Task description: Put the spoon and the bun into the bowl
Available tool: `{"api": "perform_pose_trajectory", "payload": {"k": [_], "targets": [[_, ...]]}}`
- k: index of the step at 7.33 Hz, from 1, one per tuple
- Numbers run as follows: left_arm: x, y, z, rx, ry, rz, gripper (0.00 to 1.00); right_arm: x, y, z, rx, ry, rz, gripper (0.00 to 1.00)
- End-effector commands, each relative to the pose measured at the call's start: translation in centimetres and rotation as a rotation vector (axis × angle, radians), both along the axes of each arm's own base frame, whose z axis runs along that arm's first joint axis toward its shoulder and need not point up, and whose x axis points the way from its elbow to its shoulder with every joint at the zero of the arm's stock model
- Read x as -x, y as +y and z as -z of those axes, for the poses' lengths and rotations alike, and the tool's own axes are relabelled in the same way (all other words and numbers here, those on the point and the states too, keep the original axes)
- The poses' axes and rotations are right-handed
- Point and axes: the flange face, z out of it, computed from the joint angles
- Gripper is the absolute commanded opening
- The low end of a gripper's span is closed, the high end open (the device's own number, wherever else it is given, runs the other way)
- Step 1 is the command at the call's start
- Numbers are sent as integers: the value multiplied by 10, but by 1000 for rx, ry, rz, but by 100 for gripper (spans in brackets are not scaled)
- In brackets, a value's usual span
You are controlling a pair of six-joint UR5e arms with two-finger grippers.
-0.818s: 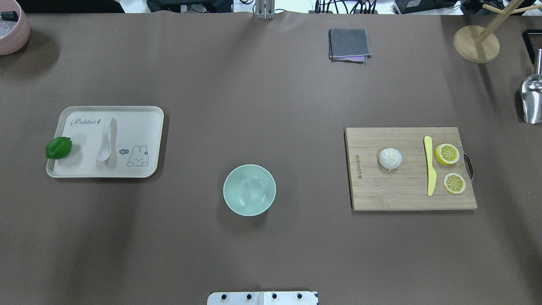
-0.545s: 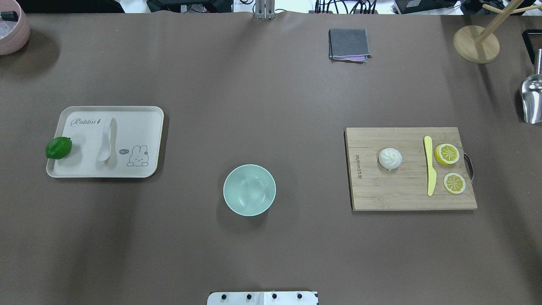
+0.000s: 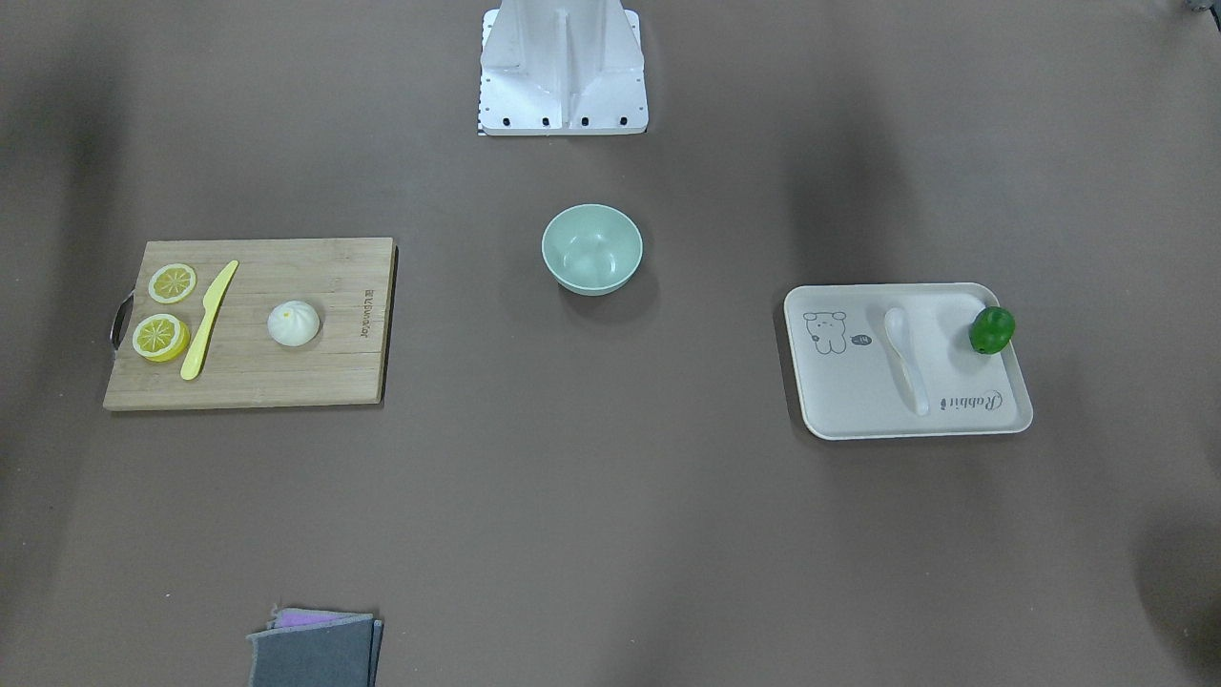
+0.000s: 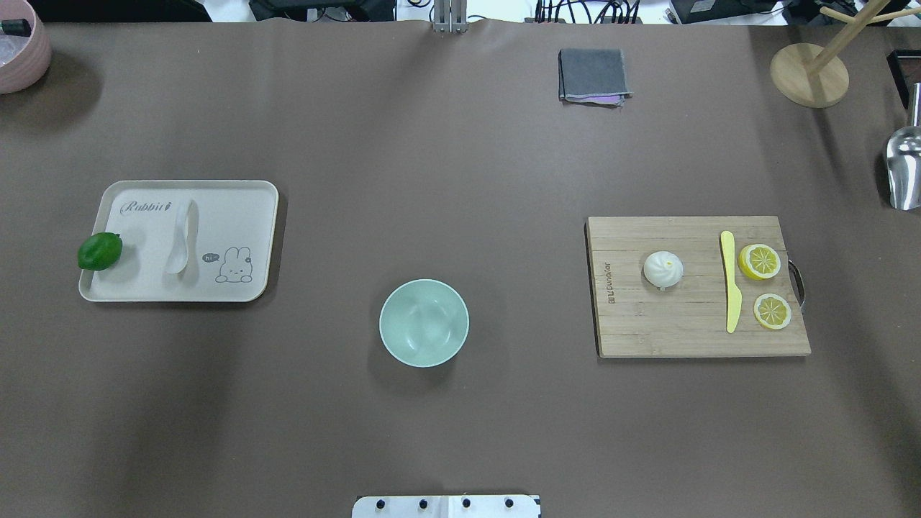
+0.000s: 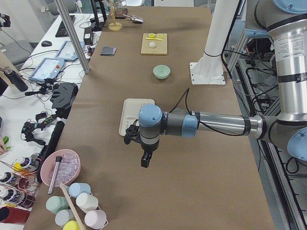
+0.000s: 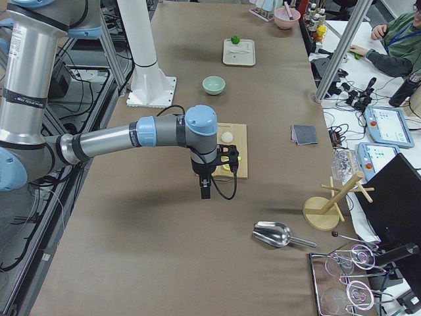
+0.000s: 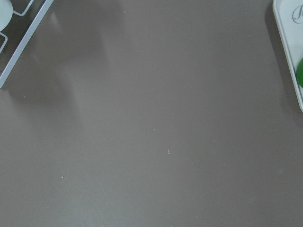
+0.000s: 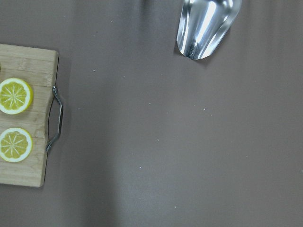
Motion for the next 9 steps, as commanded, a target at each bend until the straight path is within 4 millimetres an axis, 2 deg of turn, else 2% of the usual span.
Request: {"api": "perform_pose_trajectory", "payload": {"k": [1, 3, 4, 6, 7, 8, 9], "targets": [[-1, -16, 40, -90, 6, 3, 99, 1, -12, 18, -175, -8, -4, 100], [-1, -33, 57, -293, 12, 7, 99, 6, -20, 30, -277, -21, 5, 100], [-3, -45, 50, -290, 26, 16, 99, 16, -38, 48, -323, -14, 24, 100], [-7, -52, 59, -254, 79, 61, 99, 30, -42, 54, -273, -51, -9, 100], [-12, -54, 68, -277, 137, 70, 99, 58, -50, 65, -219, -89, -31, 100], [-19, -56, 67, -233, 176, 107, 99, 102, -65, 91, -182, -128, -33, 100], [-44, -60, 70, -156, 201, 125, 99, 141, -76, 119, -135, -166, -57, 100]]}}
